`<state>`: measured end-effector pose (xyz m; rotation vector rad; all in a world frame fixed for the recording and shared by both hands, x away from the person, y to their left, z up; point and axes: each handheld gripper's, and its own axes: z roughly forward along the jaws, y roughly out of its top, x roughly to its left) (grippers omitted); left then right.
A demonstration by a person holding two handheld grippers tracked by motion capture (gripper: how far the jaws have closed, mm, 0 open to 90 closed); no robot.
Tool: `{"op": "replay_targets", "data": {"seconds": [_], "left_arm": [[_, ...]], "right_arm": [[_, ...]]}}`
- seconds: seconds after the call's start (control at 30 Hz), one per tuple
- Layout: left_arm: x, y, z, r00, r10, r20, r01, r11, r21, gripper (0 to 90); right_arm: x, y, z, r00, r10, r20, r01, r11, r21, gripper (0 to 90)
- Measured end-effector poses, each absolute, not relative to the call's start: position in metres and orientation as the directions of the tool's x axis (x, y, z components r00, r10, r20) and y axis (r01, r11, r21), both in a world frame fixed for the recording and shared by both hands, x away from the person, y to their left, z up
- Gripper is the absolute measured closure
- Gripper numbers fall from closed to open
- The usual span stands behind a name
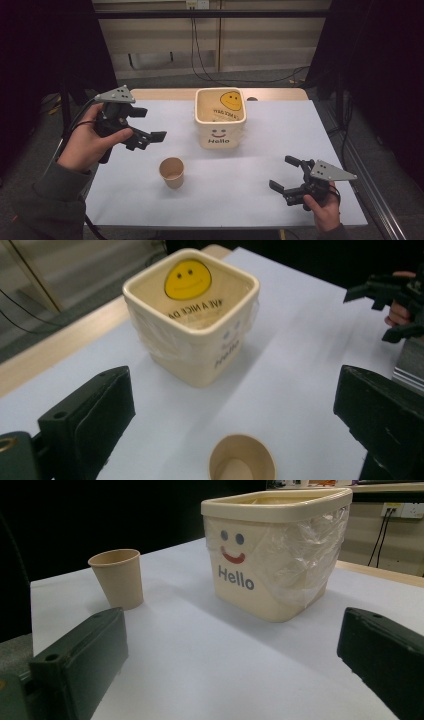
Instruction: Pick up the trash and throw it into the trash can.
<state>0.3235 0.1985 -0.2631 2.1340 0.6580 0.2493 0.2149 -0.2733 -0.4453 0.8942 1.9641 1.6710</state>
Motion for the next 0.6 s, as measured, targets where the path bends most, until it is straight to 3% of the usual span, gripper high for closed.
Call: {"op": "replay_targets", "data": {"seconds": [0.6], "left_arm": [[0.34, 0.172, -0.281, 0.882, 0.467, -0.062, 0.404, -0.683, 0.609, 2.9]], "right_arm": [[0.215, -0.273, -0.446, -0.715, 0.693, 0.092, 0.204, 0.081, 0.976, 0.0]]}}
